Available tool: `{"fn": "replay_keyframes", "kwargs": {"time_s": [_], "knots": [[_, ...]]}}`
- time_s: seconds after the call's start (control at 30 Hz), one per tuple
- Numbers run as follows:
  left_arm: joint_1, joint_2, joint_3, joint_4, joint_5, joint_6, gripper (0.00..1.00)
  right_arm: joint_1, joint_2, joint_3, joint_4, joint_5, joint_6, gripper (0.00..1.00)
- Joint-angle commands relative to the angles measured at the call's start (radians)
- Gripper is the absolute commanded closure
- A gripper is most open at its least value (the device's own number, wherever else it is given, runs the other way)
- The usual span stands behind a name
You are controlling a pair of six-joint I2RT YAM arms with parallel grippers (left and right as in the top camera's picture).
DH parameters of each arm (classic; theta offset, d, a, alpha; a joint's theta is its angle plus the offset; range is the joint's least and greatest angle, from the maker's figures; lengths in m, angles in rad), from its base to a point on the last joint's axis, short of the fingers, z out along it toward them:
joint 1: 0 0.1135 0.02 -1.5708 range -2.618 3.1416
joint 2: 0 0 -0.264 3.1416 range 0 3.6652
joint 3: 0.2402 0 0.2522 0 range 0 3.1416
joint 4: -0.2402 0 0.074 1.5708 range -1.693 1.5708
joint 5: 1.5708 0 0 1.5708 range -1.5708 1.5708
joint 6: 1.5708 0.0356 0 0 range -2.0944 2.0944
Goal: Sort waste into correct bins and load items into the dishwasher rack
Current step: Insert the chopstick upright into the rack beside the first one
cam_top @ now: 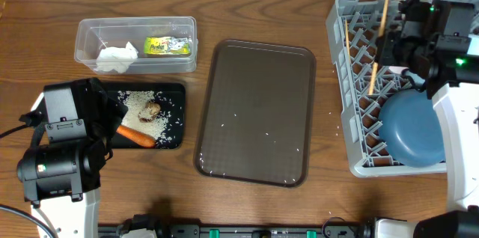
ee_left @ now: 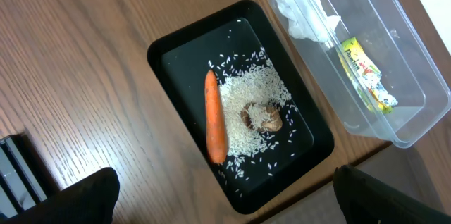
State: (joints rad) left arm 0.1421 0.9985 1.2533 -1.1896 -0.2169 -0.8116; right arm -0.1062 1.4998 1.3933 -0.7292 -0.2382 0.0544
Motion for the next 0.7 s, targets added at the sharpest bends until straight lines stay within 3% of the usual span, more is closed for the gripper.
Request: {"fn": "replay_keyframes", "kwargs": {"time_s": [0.0, 0.67], "knots": [[0.003, 0.000, 0.003, -0.003, -0.019, -0.002, 0.02, -0.009, 0.042, 0.007, 0.026, -0.013, -0.042, 0.99], [0.003, 0.000, 0.003, -0.003, -0.019, -0.002, 0.02, 0.005, 0.248, 0.007, 0.147, 0.039, -0.116, 0.97]]}}
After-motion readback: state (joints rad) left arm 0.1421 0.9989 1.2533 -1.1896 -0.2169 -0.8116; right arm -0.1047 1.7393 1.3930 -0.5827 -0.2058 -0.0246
